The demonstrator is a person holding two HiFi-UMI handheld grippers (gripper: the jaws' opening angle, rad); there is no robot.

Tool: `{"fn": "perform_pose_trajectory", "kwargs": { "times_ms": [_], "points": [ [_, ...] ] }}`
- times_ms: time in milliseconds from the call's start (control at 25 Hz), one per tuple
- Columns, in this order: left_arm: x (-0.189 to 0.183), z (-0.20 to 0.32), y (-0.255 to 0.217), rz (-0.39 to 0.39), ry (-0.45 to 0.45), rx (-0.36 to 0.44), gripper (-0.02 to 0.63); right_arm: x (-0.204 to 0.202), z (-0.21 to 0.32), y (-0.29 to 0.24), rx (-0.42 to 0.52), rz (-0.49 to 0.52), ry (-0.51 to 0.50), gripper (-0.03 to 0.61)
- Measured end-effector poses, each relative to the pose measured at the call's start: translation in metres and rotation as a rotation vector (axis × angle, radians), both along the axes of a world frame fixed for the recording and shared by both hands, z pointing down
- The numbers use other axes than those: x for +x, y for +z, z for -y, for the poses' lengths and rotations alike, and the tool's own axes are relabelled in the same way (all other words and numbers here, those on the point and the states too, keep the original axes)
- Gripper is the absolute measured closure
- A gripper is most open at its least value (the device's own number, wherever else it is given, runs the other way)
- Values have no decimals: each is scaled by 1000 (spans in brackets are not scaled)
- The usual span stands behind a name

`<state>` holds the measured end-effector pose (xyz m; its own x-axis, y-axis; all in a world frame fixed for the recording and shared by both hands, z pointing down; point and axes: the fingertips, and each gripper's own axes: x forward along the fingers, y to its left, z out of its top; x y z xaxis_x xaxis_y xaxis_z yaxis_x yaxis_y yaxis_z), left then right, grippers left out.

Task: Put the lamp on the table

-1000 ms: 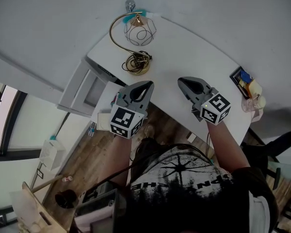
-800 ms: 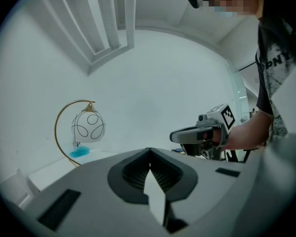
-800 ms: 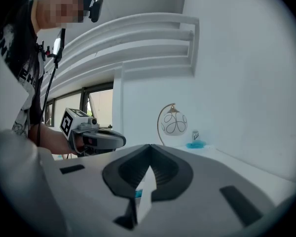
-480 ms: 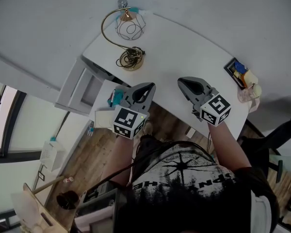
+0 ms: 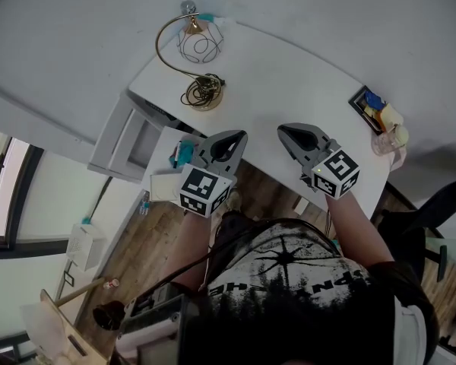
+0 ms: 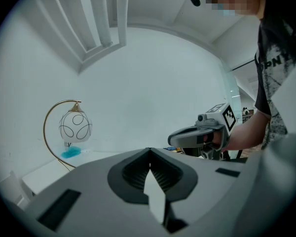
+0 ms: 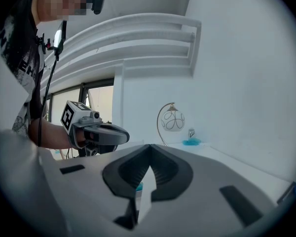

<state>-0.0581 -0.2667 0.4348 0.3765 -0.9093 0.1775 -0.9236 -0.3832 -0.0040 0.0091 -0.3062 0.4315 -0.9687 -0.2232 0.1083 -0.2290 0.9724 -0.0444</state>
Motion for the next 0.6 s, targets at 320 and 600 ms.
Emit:
{"fn": "perform_pose_trajectory", "kwargs": {
  "times_ms": [320,600],
  "points": [
    [1,-5,-3,18,3,-7,598,-1,-7,0,4,9,-4,560],
    [1,-9,-2,37,1,-17,598,2,-12,1,7,14,-10,560]
  ]
}}
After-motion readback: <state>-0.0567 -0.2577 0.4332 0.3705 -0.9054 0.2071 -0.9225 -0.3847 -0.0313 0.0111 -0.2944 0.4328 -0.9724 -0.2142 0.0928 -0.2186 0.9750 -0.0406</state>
